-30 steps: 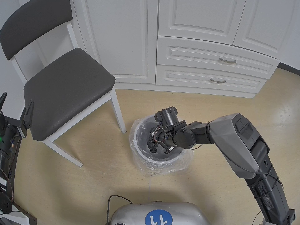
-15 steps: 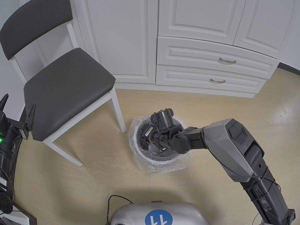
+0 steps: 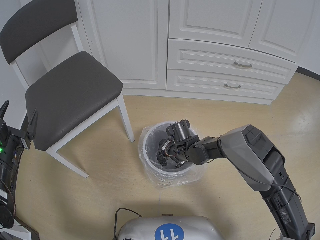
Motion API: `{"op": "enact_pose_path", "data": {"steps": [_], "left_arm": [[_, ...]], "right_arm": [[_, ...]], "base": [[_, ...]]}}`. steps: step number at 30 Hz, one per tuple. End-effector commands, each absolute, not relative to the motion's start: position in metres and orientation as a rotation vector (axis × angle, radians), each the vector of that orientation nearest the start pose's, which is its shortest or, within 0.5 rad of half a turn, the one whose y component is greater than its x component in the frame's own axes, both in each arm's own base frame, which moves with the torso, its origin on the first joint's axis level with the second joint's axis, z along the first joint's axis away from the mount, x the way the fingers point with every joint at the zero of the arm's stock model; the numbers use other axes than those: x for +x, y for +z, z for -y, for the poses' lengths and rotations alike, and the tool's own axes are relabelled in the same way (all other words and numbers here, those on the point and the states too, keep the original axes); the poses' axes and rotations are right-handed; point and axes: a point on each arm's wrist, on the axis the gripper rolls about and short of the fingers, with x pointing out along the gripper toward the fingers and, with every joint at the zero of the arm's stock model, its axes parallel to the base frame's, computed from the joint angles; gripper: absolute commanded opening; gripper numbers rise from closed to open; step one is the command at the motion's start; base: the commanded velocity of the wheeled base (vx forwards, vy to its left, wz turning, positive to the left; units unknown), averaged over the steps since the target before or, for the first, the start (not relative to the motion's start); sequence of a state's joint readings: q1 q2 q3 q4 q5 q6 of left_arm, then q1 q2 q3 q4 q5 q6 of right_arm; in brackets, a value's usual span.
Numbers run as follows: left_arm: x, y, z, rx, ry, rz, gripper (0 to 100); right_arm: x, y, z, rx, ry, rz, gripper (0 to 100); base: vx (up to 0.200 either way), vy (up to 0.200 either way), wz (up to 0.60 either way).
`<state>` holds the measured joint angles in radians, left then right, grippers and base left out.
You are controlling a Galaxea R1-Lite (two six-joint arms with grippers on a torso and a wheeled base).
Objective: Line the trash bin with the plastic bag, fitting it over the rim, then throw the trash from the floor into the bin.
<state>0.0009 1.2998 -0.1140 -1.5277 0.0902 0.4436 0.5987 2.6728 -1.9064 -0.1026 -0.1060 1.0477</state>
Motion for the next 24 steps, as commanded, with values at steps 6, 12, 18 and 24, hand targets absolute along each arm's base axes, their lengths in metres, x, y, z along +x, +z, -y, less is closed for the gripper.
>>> {"op": "enact_pose_path", "data": {"steps": [6,12,18,24], "left_arm": [[0.152,0.191,-0.002,0.419,0.164,0.323,100],[0.152,0.191,-0.002,0.42,0.164,0.321,100],[0.152,0.19,-0.002,0.424,0.163,0.315,100],[0.153,0.189,-0.002,0.424,0.162,0.309,100]], "right_arm": [[0.44,0.004,-0.288,0.755,0.077,-0.81,0],[0.44,-0.005,-0.288,0.711,0.083,-0.817,0],[0.441,-0.006,-0.288,0.71,0.083,-0.815,0],[0.441,-0.009,-0.288,0.707,0.077,-0.817,100]], "base": [[0.0,0.0,0.0],[0.0,0.0,0.0],[0.0,0.0,0.0],[0.0,0.0,0.0]]}}
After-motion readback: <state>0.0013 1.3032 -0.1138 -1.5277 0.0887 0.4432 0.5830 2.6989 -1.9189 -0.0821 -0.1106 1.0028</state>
